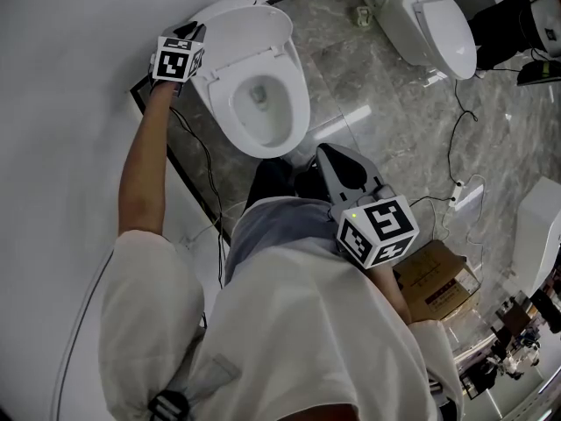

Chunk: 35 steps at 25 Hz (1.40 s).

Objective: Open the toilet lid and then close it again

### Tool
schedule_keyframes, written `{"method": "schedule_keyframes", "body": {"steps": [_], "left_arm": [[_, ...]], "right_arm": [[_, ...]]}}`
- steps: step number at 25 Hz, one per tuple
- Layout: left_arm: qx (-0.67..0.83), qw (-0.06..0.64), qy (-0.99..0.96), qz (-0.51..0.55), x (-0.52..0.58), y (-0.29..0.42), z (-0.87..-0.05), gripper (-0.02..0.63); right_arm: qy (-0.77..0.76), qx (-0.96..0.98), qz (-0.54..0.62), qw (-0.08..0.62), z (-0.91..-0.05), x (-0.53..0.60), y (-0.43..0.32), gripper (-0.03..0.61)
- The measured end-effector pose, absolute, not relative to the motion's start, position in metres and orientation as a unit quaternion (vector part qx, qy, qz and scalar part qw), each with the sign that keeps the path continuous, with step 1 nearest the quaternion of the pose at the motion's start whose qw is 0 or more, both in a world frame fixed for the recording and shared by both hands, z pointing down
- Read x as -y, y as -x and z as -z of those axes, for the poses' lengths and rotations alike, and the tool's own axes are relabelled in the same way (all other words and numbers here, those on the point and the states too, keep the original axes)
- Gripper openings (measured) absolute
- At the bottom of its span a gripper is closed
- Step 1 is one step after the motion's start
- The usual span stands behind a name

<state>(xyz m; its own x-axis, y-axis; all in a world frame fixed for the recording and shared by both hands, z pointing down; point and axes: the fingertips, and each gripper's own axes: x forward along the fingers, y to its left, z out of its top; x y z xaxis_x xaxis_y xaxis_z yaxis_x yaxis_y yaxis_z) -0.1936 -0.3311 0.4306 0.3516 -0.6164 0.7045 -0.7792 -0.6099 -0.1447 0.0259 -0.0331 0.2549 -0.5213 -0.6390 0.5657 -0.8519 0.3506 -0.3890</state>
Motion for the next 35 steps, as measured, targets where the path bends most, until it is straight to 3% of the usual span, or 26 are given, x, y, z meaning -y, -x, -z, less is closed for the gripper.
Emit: {"method": "schedule_keyframes", "body": {"steps": [35], "left_arm": [[0.44,0.113,-0.804,-0.384,0.248,0.171,-0.426,0.061]], "right_arm": [[-0.445,0.818,-0.33,0.157,-0.248,-0.024,-0.066,0.011]]}}
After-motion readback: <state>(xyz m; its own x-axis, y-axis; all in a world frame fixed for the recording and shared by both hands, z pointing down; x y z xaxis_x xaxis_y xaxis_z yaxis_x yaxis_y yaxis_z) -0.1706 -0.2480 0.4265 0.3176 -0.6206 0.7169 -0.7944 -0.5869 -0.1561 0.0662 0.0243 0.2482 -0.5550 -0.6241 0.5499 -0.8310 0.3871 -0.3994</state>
